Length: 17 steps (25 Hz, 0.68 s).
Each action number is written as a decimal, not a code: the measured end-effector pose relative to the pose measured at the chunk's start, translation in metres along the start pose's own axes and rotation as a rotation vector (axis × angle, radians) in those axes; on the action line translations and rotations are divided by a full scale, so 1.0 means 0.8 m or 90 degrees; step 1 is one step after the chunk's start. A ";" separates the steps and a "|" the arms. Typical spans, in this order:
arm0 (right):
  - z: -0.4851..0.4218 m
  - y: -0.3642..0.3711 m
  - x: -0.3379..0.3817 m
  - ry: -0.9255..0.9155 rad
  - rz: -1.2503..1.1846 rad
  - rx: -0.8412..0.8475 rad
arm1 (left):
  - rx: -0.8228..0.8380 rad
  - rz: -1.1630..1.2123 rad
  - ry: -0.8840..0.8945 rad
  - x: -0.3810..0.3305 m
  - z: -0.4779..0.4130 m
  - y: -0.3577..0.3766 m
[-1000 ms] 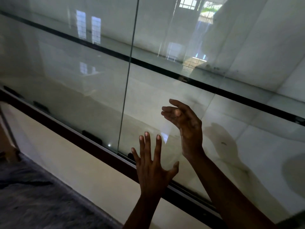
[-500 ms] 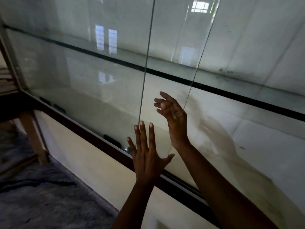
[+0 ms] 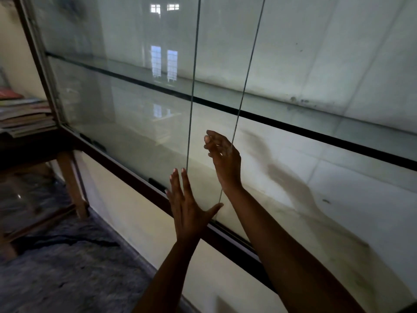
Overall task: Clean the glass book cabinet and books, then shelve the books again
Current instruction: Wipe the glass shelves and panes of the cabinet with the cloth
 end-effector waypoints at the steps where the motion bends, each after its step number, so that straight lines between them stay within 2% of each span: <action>1: 0.008 -0.007 0.001 0.032 0.015 0.026 | 0.015 0.042 -0.037 0.002 0.012 -0.001; 4: 0.036 -0.040 -0.010 0.086 0.079 0.141 | 0.072 0.096 -0.107 0.009 0.043 0.008; 6: 0.045 -0.068 -0.022 0.090 0.078 0.171 | 0.073 0.080 -0.095 0.011 0.043 0.017; 9: 0.031 -0.069 -0.023 0.064 0.061 0.158 | 0.039 0.080 -0.088 0.009 0.023 0.029; 12: 0.011 -0.028 -0.011 0.019 0.040 0.138 | 0.007 0.052 -0.059 0.007 -0.002 0.034; 17: 0.004 0.002 -0.020 -0.047 -0.041 0.007 | -0.040 0.112 -0.001 0.016 -0.013 0.039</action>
Point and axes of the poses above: each hand's wrist, its own z-axis away from the middle knuckle, its own y-axis out of the palm, x = y × z, the point moved 2 cm from there along -z, towards the middle knuckle, and after that the axes turned 4 degrees about -z, right-handed, at the moved point
